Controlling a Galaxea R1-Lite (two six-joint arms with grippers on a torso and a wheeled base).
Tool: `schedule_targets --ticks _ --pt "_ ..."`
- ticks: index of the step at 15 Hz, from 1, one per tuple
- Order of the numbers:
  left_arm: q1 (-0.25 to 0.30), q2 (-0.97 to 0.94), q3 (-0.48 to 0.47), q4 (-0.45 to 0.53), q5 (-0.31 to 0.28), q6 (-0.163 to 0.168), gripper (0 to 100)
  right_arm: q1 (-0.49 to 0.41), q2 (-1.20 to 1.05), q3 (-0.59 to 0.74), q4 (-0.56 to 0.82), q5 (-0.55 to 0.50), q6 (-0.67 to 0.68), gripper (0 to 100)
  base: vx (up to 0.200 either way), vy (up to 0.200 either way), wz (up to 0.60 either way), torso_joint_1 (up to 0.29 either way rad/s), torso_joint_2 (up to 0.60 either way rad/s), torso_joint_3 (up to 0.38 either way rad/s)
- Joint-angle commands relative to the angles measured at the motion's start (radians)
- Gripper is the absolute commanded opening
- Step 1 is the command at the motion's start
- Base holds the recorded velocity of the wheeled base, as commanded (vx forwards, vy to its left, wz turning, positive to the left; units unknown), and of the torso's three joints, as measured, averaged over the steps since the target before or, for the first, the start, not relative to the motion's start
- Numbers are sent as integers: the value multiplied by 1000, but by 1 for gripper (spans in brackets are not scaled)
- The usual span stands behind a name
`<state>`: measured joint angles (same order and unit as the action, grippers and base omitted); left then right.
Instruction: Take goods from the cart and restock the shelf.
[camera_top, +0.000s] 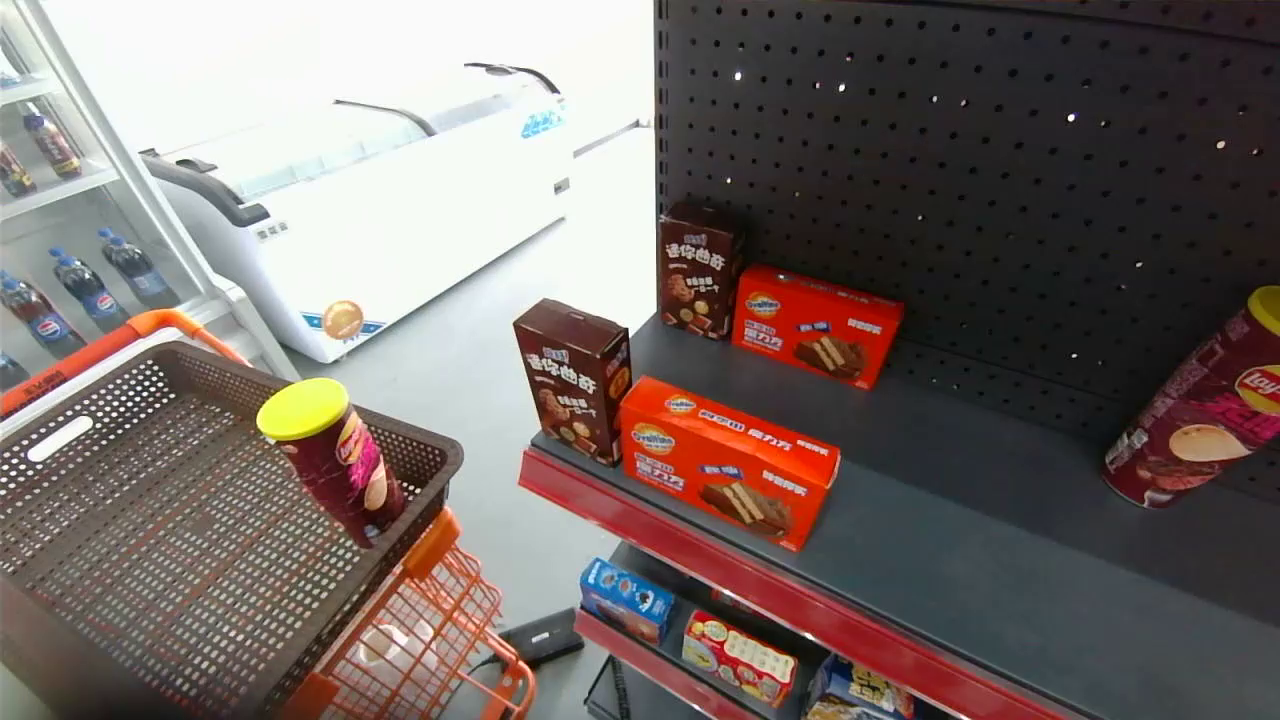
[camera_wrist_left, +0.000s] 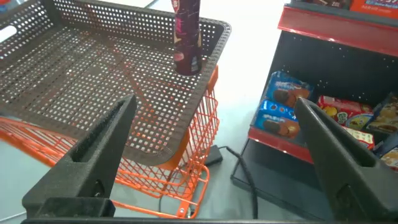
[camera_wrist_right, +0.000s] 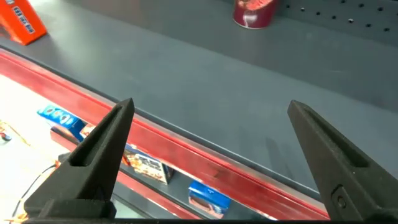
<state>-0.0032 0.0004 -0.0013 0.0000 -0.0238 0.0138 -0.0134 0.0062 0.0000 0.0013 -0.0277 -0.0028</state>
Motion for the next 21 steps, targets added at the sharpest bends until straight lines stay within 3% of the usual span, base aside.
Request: schedule_targets --ticks 1,3,5,7,9,10,11,12,13,14,15,16,17,20,21 --pt "2 0 -3 -5 25 3 100 0 1 0 0 0 0 100 0 0 0 0 0 0" --pt "-1 36 -120 14 73 38 100 0 0 0 0 0 0 100 0 0 0 0 0 0" --pt "-6 273 -243 52 150 41 100 0 1 0 0 0 0 100 0 0 0 0 0 0" --pt "-1 424 -246 46 157 41 100 0 1 0 0 2 0 100 0 0 0 0 0 0" --pt "-1 593 -243 -26 159 38 100 0 0 0 0 0 0 100 0 0 0 0 0 0" --pt "0 599 -243 -31 159 38 100 0 1 0 0 0 0 100 0 0 0 0 0 0" --pt "-1 722 -243 -120 151 17 100 0 1 0 0 0 0 100 0 0 0 0 0 0" --pt "6 773 -246 -132 150 15 100 0 1 0 0 0 0 100 0 0 0 0 0 0" --pt "48 862 -252 -167 151 31 100 0 1 0 0 0 0 100 0 0 0 0 0 0" --pt "84 926 -247 -233 153 55 100 0 0 0 0 0 0 100 0 0 0 0 0 0" --pt "77 975 -238 -279 150 61 100 0 0 0 0 0 0 100 0 0 0 0 0 0" --pt "23 1053 -233 -365 151 60 100 0 1 0 0 0 0 100 0 0 0 0 0 0" --pt "-4 1136 -224 -480 153 63 100 0 1 0 0 0 0 100 0 0 0 0 0 0" --pt "-4 1429 -177 -904 156 58 100 0 0 0 0 0 0 100 0 0 0 0 0 0" --pt "-1 1498 -164 -994 156 63 100 0 1 0 0 0 0 100 0 0 0 0 0 0"
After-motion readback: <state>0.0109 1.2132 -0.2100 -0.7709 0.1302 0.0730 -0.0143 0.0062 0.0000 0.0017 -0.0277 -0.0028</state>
